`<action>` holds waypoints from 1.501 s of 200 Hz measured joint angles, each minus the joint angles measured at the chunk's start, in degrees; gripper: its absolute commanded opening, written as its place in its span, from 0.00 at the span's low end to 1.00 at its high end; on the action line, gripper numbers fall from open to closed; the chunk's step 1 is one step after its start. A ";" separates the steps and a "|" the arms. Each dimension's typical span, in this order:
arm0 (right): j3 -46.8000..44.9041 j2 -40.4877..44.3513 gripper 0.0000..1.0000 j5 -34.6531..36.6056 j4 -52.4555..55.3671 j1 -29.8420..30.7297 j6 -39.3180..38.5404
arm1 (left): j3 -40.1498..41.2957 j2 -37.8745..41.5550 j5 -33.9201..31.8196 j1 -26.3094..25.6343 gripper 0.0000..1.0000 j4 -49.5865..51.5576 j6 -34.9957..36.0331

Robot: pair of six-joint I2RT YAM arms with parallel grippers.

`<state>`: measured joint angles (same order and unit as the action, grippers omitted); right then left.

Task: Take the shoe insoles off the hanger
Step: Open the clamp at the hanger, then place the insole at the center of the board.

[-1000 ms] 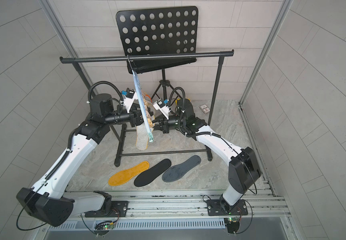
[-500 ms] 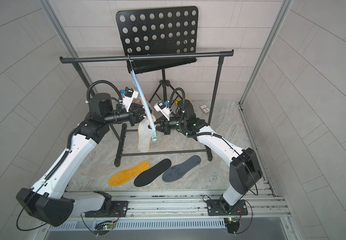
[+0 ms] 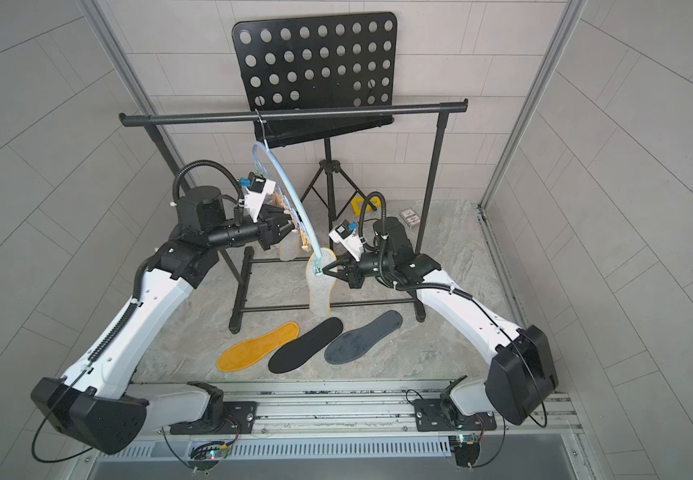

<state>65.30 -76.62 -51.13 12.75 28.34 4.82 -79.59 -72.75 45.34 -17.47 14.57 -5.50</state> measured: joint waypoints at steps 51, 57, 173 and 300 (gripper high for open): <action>-3.89 14.64 0.04 16.44 21.55 -4.02 -17.84 | 0.90 1.20 -3.19 0.00 0.09 1.09 0.44; -3.89 15.78 0.04 18.29 24.13 -3.93 -20.28 | 0.92 1.20 -3.30 0.00 0.09 1.16 0.46; -14.91 20.37 0.06 40.87 44.57 4.50 -45.59 | 0.96 1.20 -3.43 0.00 0.09 1.20 0.44; -26.12 17.44 0.34 53.37 33.75 20.63 -48.52 | 0.98 1.20 -3.45 0.00 0.09 1.42 0.87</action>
<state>39.18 -59.18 2.24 46.50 48.97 -43.70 -78.61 -71.55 41.89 -17.47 15.99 -4.62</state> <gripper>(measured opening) 0.293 0.262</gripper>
